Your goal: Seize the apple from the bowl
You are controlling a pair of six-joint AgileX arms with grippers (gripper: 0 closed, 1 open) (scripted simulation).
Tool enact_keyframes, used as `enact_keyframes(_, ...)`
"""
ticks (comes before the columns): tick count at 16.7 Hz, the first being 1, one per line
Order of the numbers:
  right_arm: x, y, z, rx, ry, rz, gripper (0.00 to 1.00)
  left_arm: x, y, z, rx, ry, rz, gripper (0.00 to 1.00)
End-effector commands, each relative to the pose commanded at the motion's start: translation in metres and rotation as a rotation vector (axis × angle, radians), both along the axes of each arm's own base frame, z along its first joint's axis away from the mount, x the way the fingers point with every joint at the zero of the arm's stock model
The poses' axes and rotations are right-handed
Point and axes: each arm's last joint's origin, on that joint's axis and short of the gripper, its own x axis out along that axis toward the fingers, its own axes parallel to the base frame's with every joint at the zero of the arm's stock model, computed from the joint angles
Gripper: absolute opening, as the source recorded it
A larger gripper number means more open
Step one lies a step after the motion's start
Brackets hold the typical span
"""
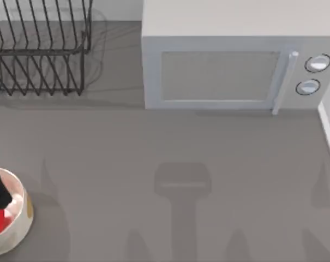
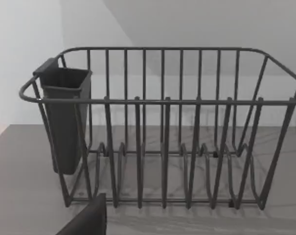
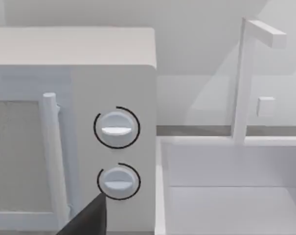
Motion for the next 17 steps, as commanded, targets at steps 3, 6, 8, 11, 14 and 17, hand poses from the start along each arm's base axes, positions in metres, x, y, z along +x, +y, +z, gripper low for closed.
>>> enact_keyframes(3, 0.0, 0.0, 0.0, 0.0, 0.0, 0.0, 1.0, 0.0, 0.0, 0.0, 0.0, 0.0, 0.0, 1.0)
enact_keyframes(6, 0.0, 0.0, 0.0, 0.0, 0.0, 0.0, 1.0, 0.0, 0.0, 0.0, 0.0, 0.0, 0.0, 1.0)
enact_keyframes(8, 0.0, 0.0, 0.0, 0.0, 0.0, 0.0, 1.0, 0.0, 0.0, 0.0, 0.0, 0.0, 0.0, 1.0)
enact_keyframes(11, 0.0, 0.0, 0.0, 0.0, 0.0, 0.0, 1.0, 0.0, 0.0, 0.0, 0.0, 0.0, 0.0, 1.0)
enact_keyframes(14, 0.0, 0.0, 0.0, 0.0, 0.0, 0.0, 1.0, 0.0, 0.0, 0.0, 0.0, 0.0, 0.0, 1.0)
enact_keyframes(17, 0.0, 0.0, 0.0, 0.0, 0.0, 0.0, 1.0, 0.0, 0.0, 0.0, 0.0, 0.0, 0.0, 1.0)
